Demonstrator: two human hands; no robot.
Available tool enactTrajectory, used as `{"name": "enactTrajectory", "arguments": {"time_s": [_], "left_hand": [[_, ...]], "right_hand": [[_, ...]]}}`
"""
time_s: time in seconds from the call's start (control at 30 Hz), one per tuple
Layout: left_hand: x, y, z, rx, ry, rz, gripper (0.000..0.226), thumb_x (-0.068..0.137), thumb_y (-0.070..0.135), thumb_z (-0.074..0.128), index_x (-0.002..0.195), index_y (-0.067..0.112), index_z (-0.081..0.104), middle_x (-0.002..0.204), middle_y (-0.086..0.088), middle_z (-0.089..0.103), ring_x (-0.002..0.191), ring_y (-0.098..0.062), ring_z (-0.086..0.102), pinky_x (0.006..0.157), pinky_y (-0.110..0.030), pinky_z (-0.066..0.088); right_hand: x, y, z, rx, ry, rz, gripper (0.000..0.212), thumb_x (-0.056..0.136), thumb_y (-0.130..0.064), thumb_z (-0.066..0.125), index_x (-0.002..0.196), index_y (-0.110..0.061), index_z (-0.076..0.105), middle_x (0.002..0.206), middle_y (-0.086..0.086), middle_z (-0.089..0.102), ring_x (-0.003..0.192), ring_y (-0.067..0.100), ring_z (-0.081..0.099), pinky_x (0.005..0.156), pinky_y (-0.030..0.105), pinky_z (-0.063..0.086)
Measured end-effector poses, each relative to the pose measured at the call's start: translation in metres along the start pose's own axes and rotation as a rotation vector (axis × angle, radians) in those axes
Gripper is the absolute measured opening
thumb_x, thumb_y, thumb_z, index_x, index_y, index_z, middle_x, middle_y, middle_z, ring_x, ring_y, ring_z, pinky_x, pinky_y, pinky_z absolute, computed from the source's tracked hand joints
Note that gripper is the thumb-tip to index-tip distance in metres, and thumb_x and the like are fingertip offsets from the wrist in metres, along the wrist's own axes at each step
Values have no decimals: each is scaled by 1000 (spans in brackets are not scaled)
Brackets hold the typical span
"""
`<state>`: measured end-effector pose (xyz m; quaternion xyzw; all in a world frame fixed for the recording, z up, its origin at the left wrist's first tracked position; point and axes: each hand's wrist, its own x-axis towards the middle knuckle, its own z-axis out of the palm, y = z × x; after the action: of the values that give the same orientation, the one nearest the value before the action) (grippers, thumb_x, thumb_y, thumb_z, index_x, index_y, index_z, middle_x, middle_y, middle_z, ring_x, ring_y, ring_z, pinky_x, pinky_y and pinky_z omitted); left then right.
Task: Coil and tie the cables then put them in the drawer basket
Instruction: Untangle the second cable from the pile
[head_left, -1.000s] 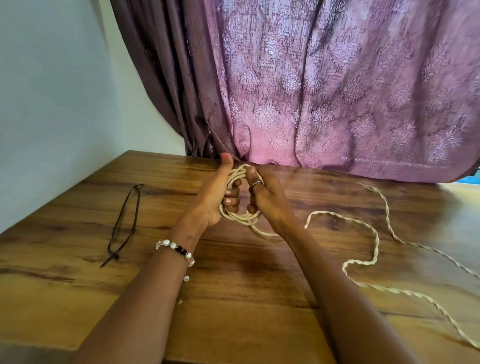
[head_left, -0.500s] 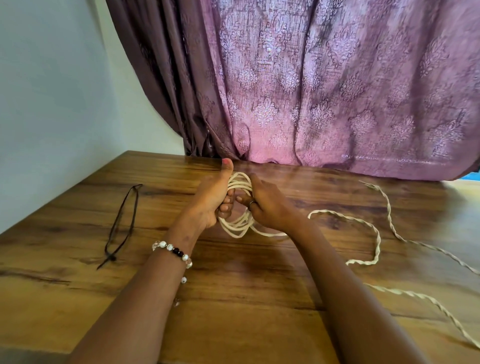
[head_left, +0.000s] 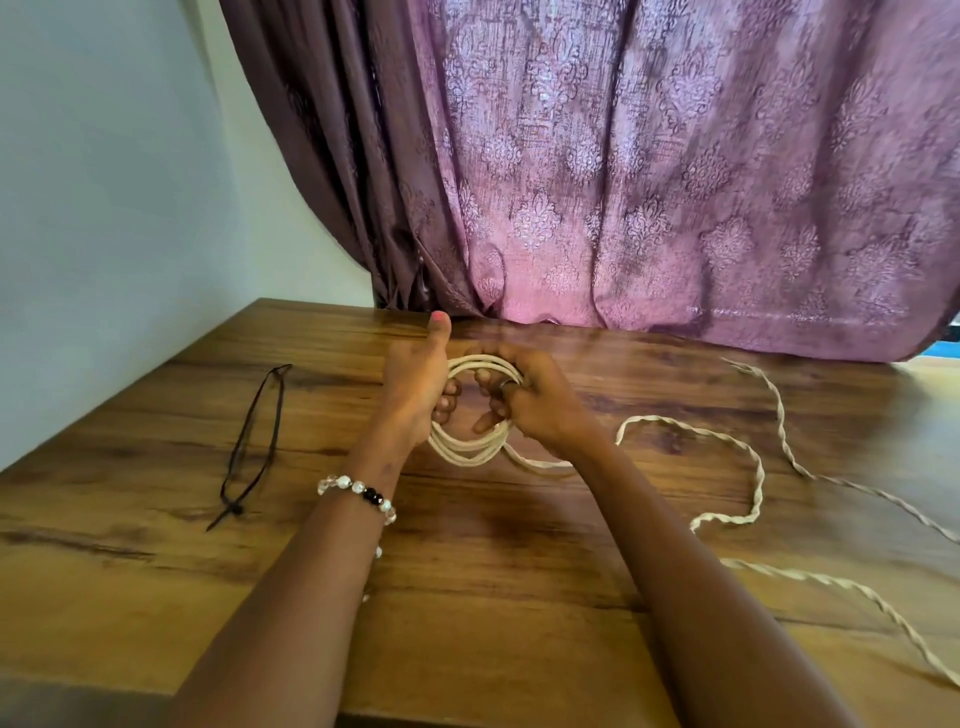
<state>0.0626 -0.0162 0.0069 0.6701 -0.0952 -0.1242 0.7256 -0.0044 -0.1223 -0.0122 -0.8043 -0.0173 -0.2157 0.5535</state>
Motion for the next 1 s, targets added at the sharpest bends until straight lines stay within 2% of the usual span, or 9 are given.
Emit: {"name": "enactTrajectory", "arguments": {"time_s": [0.07, 0.13, 0.27, 0.37, 0.57, 0.7, 0.8, 0.9, 1.0], "left_hand": [[1, 0, -2, -28, -5, -5, 44, 94, 46, 53, 64, 17, 39, 39, 2, 37, 27, -10, 28, 36, -12, 22], [2, -1, -2, -42, -19, -16, 35, 95, 37, 56, 69, 18, 42, 44, 0, 38, 28, -9, 28, 36, -12, 21], [5, -3, 2, -61, 51, 3, 15, 93, 24, 58, 99, 13, 50, 49, -2, 41, 27, -8, 31, 34, -13, 23], [6, -2, 2, -102, 92, -9, 22, 91, 12, 56, 111, 12, 48, 51, -2, 40, 27, -7, 31, 34, -12, 22], [3, 1, -6, -249, -55, -123, 17, 94, 4, 44, 83, 17, 44, 36, 1, 37, 25, -7, 24, 34, -8, 18], [-6, 1, -9, -243, -168, -154, 20, 94, 8, 49, 76, 9, 56, 38, -3, 45, 25, -8, 35, 31, -9, 24], [-12, -2, -18, -243, -229, -206, 22, 95, 11, 51, 77, 6, 62, 42, -5, 48, 27, -8, 38, 31, -10, 27], [-16, 1, -32, -254, -247, -201, 27, 93, 11, 54, 72, 9, 72, 47, -5, 47, 30, -7, 36, 33, -9, 24], [-22, 7, -52, -192, -184, -172, 22, 88, 17, 65, 69, 7, 68, 51, -9, 59, 35, -12, 51, 37, -18, 43]], "right_hand": [[-2, -3, 1, 210, -21, 46, 24, 97, 3, 42, 116, 4, 57, 58, -10, 53, 40, 1, 36, 49, 36, 49], [-3, -9, 3, 384, 13, 146, 27, 101, -17, 43, 102, 6, 56, 61, 1, 44, 39, 3, 29, 38, 20, 34], [2, -14, 10, 532, 184, 377, 41, 95, -51, 44, 71, -17, 42, 54, 1, 39, 37, 7, 24, 36, 15, 18], [2, -16, 12, 513, 218, 398, 38, 92, -49, 53, 69, -22, 39, 54, -2, 36, 37, 6, 25, 34, 15, 18], [0, -17, 15, 630, 296, 367, 34, 94, -31, 57, 65, -22, 41, 50, -3, 30, 36, 7, 20, 33, 16, 17], [0, -16, 16, 649, 365, 386, 33, 94, -23, 56, 64, -20, 44, 45, -4, 30, 33, 6, 19, 33, 13, 14], [-2, -17, 19, 616, 303, 442, 20, 95, -21, 50, 79, -16, 60, 46, -5, 28, 33, 5, 18, 32, 13, 13], [-4, -22, 29, 607, 262, 472, 16, 94, -23, 52, 81, -16, 57, 45, -6, 27, 32, 4, 19, 32, 12, 13], [-6, -33, 44, 599, 256, 448, 26, 94, -25, 56, 69, -19, 53, 42, -7, 26, 32, 4, 18, 33, 12, 11]]}}
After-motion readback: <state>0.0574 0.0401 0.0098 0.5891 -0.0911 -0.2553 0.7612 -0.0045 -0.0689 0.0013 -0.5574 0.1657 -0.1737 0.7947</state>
